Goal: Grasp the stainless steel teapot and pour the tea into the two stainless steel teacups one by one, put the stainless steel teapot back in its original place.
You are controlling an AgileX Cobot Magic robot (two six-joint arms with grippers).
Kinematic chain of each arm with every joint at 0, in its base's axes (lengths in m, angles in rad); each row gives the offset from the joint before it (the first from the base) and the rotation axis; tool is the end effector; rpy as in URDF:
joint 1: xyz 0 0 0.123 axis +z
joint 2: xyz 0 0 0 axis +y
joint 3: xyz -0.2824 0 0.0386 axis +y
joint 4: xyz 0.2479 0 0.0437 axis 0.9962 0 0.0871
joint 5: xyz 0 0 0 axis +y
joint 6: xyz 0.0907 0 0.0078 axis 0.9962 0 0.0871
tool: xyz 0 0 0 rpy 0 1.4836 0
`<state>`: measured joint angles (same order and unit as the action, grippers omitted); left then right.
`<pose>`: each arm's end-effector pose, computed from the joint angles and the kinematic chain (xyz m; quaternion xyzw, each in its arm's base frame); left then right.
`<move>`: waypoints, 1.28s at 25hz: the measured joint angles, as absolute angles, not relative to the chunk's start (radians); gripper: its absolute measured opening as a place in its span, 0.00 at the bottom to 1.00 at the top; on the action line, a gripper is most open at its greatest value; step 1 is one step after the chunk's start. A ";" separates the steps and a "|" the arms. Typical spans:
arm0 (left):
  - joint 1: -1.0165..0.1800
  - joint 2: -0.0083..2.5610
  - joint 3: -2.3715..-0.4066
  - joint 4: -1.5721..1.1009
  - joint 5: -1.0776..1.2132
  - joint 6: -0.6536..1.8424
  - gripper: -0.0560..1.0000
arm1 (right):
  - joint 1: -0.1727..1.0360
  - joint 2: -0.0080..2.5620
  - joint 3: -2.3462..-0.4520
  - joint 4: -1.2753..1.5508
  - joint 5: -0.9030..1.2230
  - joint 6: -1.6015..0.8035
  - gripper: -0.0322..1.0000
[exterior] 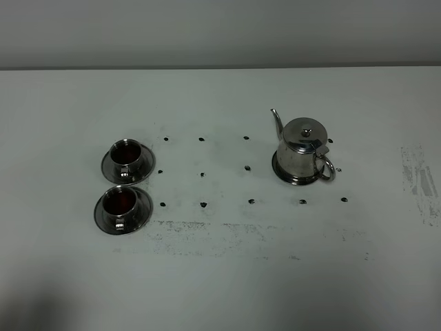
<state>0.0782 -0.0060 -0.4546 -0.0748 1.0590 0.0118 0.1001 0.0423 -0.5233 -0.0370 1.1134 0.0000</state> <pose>-0.0003 -0.0060 0.2648 -0.0280 0.8619 -0.0146 0.5062 -0.0029 -0.0033 0.2797 -0.0426 0.8702 0.0061 0.4908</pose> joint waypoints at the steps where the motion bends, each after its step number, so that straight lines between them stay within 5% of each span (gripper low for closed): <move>1: 0.078 -0.006 -0.455 -0.075 1.059 0.012 0.61 | 0.100 0.042 -0.523 -0.037 1.113 0.000 0.54; 32: 0.078 -0.006 -0.455 -0.075 1.059 0.012 0.61 | 0.100 0.042 -0.523 -0.039 1.113 0.000 0.54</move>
<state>0.0782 -0.0060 -0.4546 -0.0748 1.0590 0.0118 0.1001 0.0423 -0.5233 -0.0389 1.1134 0.0000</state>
